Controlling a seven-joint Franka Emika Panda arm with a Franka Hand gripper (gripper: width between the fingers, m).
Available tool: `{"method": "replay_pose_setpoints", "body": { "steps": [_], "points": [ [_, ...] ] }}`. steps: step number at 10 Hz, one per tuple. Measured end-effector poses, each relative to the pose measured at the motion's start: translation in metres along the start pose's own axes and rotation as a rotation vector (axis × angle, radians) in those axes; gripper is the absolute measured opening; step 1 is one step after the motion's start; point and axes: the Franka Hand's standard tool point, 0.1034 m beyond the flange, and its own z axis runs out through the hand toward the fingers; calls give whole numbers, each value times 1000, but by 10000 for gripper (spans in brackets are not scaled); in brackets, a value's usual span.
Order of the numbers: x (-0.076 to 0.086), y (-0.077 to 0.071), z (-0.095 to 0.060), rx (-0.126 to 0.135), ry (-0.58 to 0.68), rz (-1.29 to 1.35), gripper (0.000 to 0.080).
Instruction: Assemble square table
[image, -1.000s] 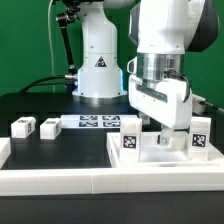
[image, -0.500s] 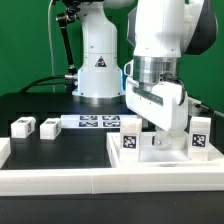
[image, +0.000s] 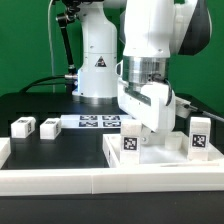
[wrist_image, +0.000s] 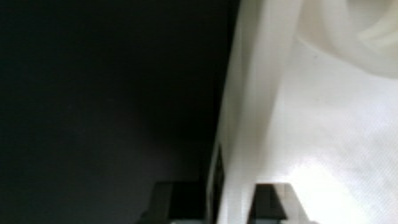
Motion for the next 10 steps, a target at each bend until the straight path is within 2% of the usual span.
{"method": "replay_pose_setpoints", "body": {
  "steps": [3, 4, 5, 6, 10],
  "points": [
    [5, 4, 0, -1, -7, -40, 82],
    [10, 7, 0, -12, -15, -71, 82],
    [19, 11, 1, -35, -30, -91, 83],
    [22, 13, 1, -41, -36, -119, 83],
    [22, 14, 1, -44, -40, -169, 83]
  ]
}}
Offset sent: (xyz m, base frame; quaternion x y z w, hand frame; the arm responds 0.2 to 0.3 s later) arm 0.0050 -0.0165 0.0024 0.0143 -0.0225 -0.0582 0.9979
